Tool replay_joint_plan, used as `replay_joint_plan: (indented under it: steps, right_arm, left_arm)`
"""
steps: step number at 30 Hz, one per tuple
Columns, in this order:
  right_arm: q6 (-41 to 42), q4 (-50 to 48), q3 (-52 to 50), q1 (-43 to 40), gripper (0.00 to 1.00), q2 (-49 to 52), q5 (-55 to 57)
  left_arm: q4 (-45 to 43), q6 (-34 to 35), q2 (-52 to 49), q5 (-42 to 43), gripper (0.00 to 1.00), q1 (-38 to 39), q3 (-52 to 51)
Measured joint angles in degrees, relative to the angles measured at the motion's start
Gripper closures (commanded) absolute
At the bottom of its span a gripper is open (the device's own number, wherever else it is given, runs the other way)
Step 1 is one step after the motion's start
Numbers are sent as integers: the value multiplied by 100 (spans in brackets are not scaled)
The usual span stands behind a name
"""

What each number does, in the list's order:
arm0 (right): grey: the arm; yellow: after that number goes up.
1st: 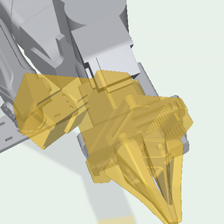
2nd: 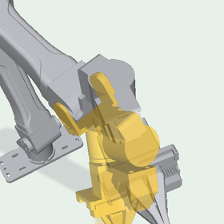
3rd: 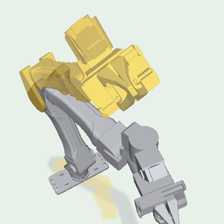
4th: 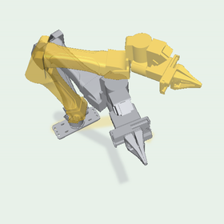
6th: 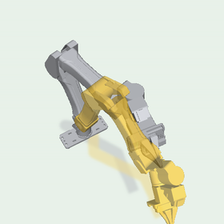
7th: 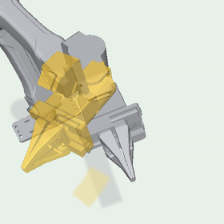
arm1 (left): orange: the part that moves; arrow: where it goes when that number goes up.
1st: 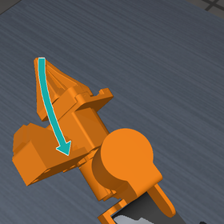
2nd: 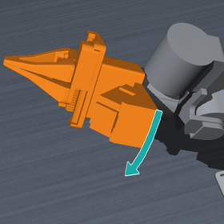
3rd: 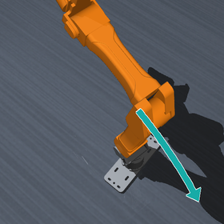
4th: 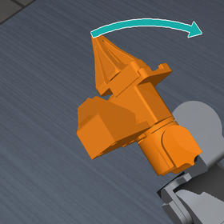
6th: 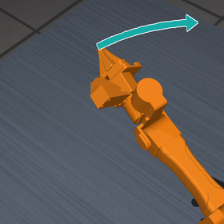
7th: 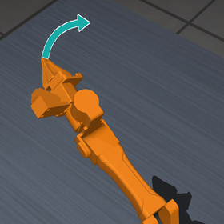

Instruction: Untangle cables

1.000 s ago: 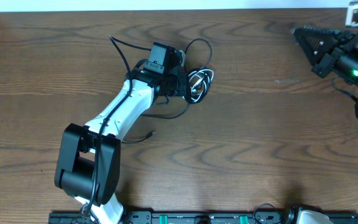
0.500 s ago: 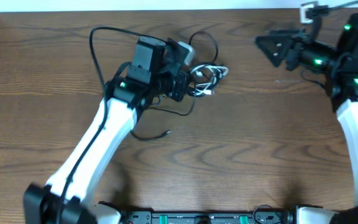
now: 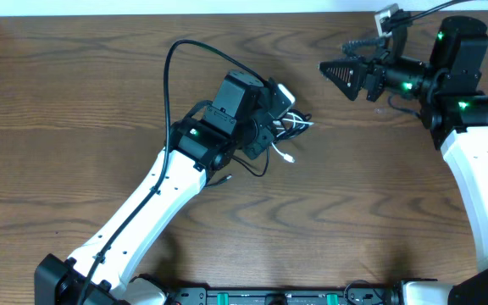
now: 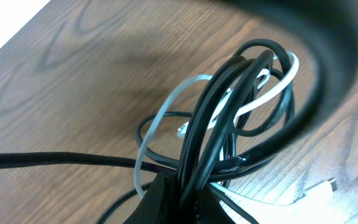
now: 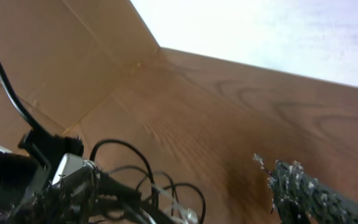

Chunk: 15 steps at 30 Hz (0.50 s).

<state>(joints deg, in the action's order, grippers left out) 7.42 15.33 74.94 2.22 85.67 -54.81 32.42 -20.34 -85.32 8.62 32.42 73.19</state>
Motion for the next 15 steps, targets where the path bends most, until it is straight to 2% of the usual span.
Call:
replay_joint_plan:
  steps: [4, 10, 15]
  right_arm:
    - [-28, 354, 0, 11, 16, 2, 26]
    - [-33, 636, 2, 68, 16, 168, 133]
    - [-127, 654, 2, 455, 16, 605, 162]
  left_arm:
    - [90, 619, 0, 52, 93, -57, 0]
    - [483, 2763, 0, 155, 93, -446, 0]
    - [546, 3733, 0, 352, 93, -680, 0]
